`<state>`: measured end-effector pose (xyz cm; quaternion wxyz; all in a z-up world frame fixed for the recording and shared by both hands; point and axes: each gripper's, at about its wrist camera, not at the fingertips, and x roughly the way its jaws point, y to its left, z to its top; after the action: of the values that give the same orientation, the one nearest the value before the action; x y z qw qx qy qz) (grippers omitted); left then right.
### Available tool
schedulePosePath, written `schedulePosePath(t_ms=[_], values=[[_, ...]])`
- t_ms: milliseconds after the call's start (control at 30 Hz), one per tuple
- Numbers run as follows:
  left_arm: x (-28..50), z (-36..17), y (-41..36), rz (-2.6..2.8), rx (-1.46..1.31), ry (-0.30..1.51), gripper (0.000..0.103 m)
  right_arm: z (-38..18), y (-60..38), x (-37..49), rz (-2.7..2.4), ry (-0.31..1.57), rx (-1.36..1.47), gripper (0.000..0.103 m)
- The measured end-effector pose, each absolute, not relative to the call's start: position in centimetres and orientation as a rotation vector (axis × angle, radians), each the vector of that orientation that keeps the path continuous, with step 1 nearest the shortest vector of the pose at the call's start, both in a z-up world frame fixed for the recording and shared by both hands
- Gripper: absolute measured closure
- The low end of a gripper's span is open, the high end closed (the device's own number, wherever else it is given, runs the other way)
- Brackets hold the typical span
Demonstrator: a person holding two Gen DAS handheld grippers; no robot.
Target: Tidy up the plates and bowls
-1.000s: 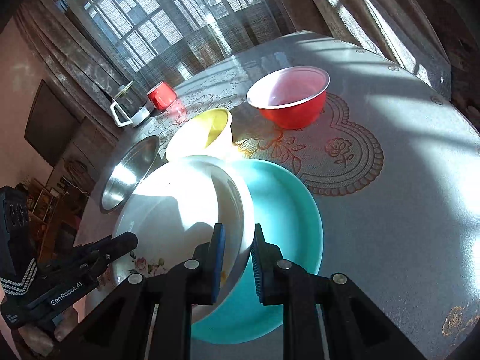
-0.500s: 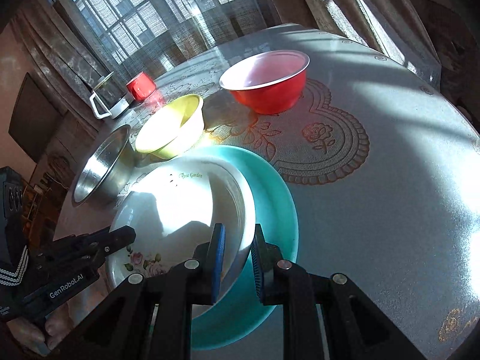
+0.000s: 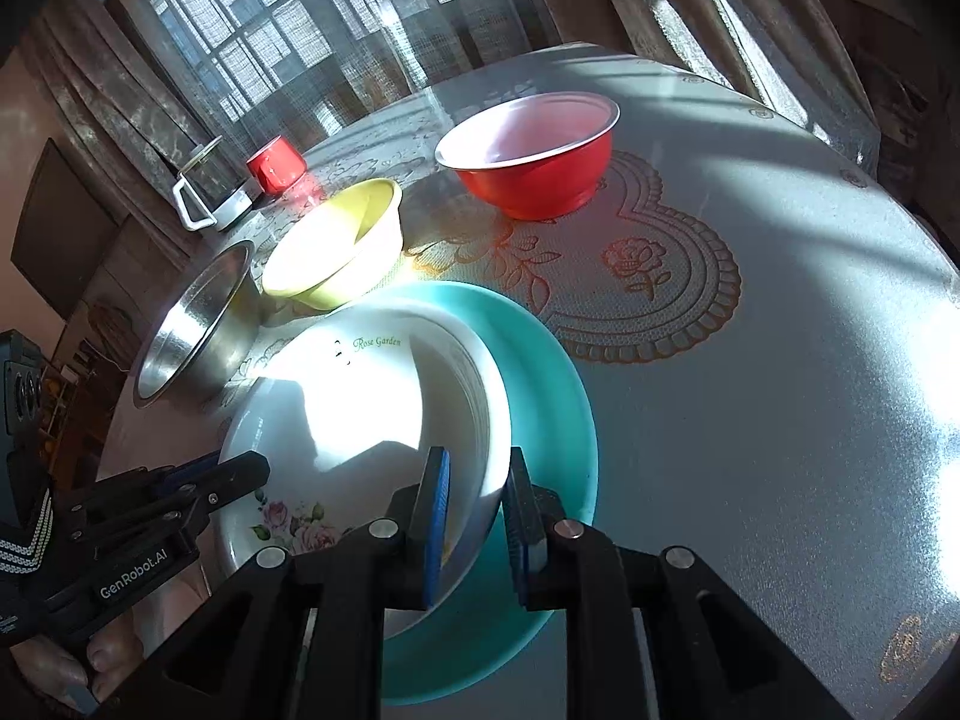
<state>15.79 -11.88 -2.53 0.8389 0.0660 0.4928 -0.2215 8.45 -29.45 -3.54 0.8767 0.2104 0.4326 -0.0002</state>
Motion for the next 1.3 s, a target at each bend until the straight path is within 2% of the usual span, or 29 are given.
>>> schedulePosePath(t_ms=[533, 967, 1300], values=[[15.5, -2.5, -11.8, -0.468, 0.159, 1.028, 0.085, -3.5, -28.5, 7.9, -0.011, 0.906, 0.352, 0.085], [15.2, -2.5, -11.9, -0.428, 0.153, 1.039, 0.082, -3.5, -27.8, 7.6, -0.001, 0.891, 0.289, 0.081], [15.2, -2.4, -11.6, -0.434, 0.141, 1.032, 0.085, -3.7, -28.5, 7.1, 0.006, 0.861, 0.374, 0.084]])
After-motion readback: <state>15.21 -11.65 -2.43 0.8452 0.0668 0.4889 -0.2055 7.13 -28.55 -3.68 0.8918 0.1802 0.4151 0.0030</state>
